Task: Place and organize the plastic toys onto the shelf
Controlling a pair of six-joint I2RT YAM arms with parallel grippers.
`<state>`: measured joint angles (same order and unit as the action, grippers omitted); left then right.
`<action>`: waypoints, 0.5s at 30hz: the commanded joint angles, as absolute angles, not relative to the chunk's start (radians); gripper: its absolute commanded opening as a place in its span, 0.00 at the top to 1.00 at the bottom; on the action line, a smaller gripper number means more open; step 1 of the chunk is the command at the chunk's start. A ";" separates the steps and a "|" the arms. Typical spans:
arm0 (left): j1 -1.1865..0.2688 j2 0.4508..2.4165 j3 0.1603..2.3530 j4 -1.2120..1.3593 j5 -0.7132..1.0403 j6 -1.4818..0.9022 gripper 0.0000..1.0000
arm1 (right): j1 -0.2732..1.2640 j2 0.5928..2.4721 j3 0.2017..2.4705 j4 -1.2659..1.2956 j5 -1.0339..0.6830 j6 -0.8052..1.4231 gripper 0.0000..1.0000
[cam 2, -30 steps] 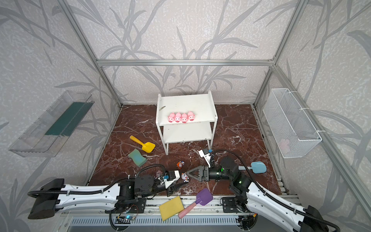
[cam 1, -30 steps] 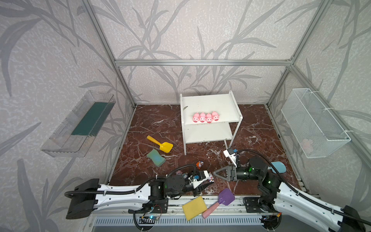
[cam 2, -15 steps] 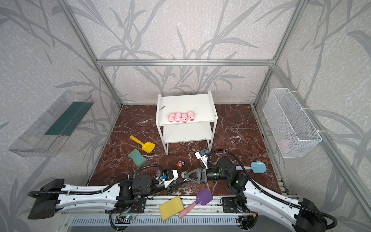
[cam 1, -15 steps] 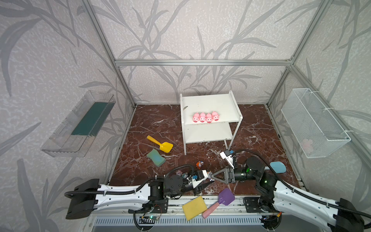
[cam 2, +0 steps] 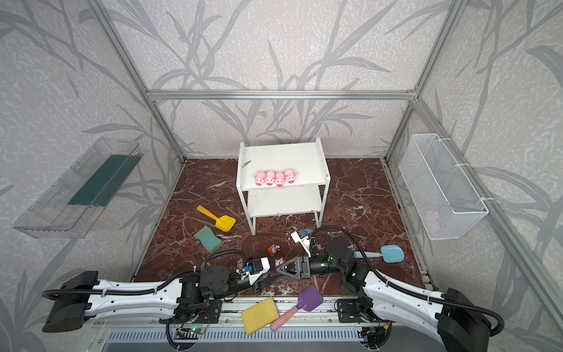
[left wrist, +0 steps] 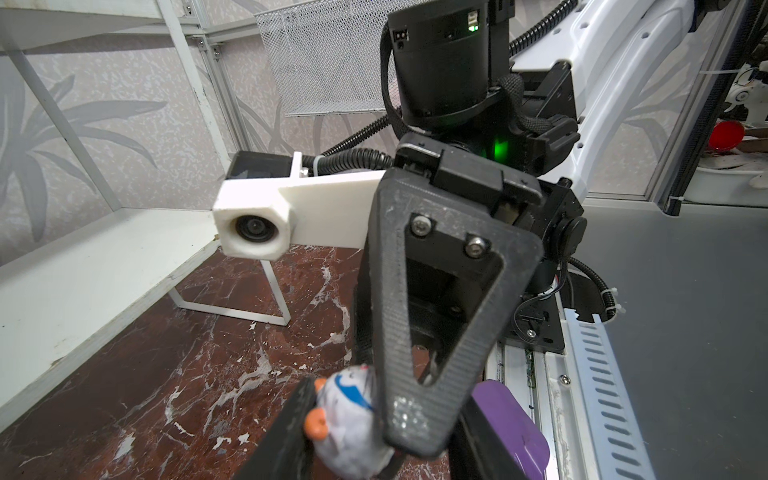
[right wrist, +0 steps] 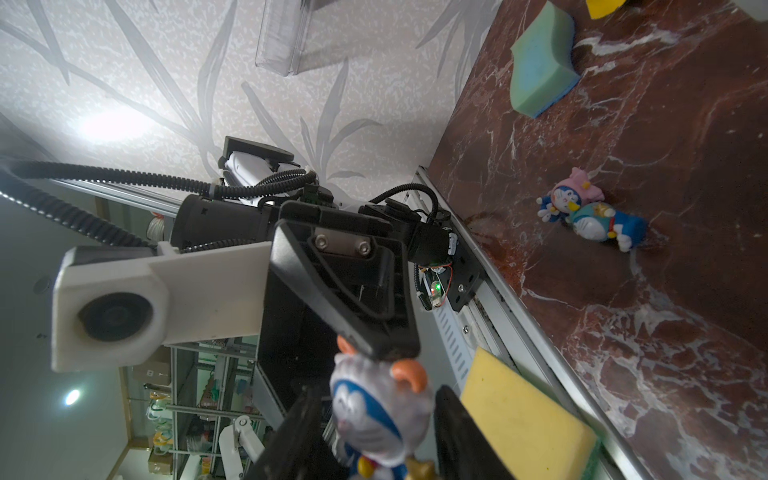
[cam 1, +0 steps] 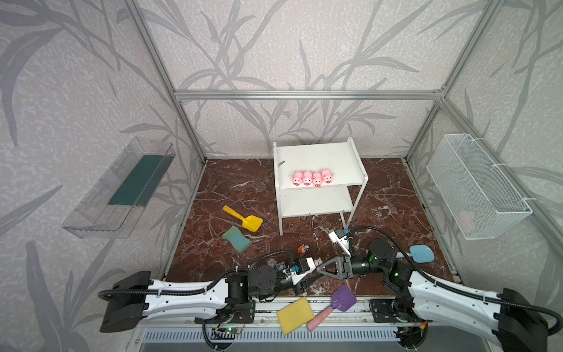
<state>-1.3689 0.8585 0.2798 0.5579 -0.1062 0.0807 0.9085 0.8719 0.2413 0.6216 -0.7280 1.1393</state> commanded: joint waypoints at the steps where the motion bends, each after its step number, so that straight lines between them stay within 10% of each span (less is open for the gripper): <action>1: -1.369 0.850 0.294 0.612 -0.116 0.105 0.67 | 0.916 0.872 0.230 0.676 -0.743 1.144 0.62; 15: -1.370 0.778 0.320 0.415 -0.179 -0.017 0.28 | 0.913 0.704 0.230 0.436 -0.626 1.004 0.76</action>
<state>-1.3735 0.8116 0.2836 0.4980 -0.1432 0.0372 0.9112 0.7452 0.2249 0.5236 -0.6651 1.0840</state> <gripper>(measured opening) 0.713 0.312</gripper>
